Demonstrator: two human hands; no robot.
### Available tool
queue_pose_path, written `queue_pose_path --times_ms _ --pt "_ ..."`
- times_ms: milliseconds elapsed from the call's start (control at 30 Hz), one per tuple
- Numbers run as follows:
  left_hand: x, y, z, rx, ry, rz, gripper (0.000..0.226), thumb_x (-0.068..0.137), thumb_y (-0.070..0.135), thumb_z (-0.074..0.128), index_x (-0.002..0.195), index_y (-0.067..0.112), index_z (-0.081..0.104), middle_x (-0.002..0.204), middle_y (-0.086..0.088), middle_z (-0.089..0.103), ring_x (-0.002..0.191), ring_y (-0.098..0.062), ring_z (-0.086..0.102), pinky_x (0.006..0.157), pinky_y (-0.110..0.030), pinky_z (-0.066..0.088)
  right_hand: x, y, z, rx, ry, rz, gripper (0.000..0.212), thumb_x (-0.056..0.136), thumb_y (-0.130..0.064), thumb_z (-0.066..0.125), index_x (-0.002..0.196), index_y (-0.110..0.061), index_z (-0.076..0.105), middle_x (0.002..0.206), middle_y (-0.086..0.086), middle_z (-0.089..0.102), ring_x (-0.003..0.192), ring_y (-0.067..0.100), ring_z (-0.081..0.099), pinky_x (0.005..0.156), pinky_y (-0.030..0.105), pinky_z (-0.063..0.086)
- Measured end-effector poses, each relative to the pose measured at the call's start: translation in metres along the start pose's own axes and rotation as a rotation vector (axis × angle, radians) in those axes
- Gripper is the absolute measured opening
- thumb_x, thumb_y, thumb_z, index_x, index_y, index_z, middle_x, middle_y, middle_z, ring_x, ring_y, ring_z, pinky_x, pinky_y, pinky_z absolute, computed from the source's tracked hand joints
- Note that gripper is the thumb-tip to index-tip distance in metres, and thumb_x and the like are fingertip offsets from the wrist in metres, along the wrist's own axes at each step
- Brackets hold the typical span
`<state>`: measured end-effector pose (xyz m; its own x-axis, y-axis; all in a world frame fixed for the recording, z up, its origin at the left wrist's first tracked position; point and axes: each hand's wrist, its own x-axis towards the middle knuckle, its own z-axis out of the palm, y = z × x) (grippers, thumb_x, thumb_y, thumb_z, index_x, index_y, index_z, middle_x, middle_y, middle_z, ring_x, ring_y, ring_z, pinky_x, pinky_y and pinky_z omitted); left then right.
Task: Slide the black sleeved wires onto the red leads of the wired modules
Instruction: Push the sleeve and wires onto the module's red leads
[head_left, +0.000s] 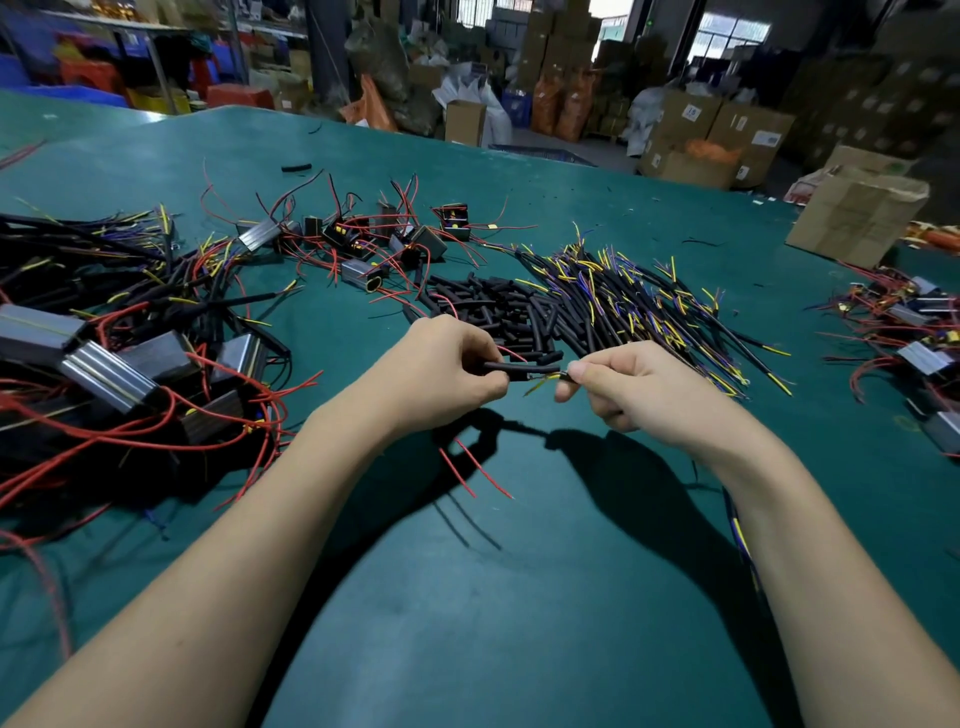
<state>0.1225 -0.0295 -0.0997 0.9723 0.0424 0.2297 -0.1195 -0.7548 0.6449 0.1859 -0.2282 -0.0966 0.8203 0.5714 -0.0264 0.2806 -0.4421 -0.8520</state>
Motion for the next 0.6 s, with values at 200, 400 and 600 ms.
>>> queue_pose_path --times_ms 200,400,600 --pt "0.001 -0.005 -0.006 -0.099 -0.059 -0.019 0.011 0.084 0.019 0.064 0.073 0.018 0.069 0.061 0.002 0.062 0.049 -0.002 0.044 0.049 -0.01 0.034 0.0 -0.003 0.01 -0.219 0.187 -0.331 0.017 0.087 -0.011 0.064 0.089 -0.024 0.054 0.074 -0.005 0.062 0.059 0.018 0.06 0.063 0.029 0.049" --pt "0.003 -0.007 -0.009 -0.181 -0.096 -0.048 0.017 0.086 0.021 0.064 0.07 0.02 0.069 0.055 0.008 0.059 0.045 -0.003 0.044 0.047 -0.014 0.036 -0.002 -0.007 0.026 -0.563 0.338 -0.573 0.008 0.087 -0.015 0.065 0.091 -0.021 0.068 0.088 -0.004 0.063 0.074 0.018 0.061 0.067 0.041 0.051" --pt "0.004 -0.007 -0.009 -0.229 -0.121 -0.069 0.016 0.087 0.021 0.062 0.076 0.012 0.069 0.052 0.01 0.056 0.043 -0.003 0.041 0.043 -0.014 0.032 -0.003 -0.011 0.033 -0.765 0.506 -0.59 0.009 0.088 -0.024 0.068 0.093 -0.02 0.073 0.083 0.0 0.065 0.063 0.027 0.058 0.058 0.034 0.046"
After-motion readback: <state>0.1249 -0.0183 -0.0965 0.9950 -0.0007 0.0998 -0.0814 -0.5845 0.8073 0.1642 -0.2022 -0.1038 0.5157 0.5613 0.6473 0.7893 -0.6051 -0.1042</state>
